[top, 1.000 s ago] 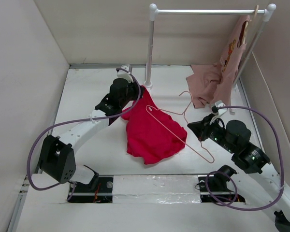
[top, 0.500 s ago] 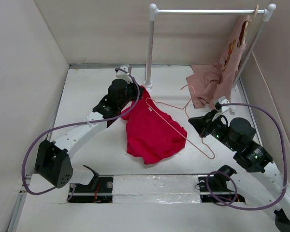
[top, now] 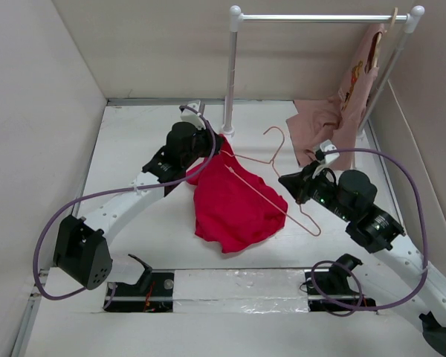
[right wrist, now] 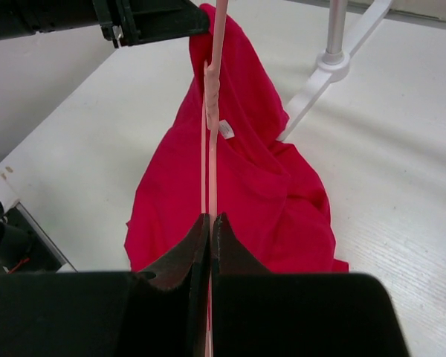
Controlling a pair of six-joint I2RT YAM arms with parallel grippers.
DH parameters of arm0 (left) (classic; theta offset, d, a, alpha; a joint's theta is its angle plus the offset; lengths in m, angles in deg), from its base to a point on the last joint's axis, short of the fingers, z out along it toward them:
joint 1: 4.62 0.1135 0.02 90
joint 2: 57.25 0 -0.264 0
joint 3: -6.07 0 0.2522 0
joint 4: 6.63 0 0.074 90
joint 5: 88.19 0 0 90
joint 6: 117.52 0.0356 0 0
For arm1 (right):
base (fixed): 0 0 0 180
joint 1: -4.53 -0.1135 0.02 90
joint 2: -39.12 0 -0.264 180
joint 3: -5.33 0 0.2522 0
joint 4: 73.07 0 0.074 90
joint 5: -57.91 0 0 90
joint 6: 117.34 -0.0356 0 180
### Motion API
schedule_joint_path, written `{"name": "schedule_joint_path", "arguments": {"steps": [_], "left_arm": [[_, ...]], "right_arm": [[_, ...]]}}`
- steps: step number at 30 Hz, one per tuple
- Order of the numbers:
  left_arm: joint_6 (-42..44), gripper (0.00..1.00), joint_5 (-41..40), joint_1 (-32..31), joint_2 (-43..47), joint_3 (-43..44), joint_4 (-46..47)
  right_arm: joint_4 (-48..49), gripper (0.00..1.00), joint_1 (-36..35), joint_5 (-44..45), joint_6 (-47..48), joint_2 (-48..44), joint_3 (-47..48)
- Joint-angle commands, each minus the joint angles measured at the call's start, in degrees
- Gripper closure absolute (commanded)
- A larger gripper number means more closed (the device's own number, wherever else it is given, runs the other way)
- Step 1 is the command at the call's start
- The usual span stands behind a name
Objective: Place the t-shirt on the hanger
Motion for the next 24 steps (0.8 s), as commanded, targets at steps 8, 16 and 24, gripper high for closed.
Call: {"name": "schedule_joint_path", "arguments": {"steps": [8,16,24], "left_arm": [[-1.53,1.0,4.22,-0.96,6.59,-2.02,1.44],[-3.29,1.0,3.79,-0.96,11.95,-3.86,0.74],[-5.23,1.0,8.97,-0.96,13.53,-4.56,2.41]], "right_arm": [[23.34,1.0,-1.65,0.9,1.04,8.04,-1.3],[30.65,1.0,-9.3,13.73,3.15,19.04,1.68],[43.4,1.0,-10.1,14.29,1.74,26.24,0.1]]}}
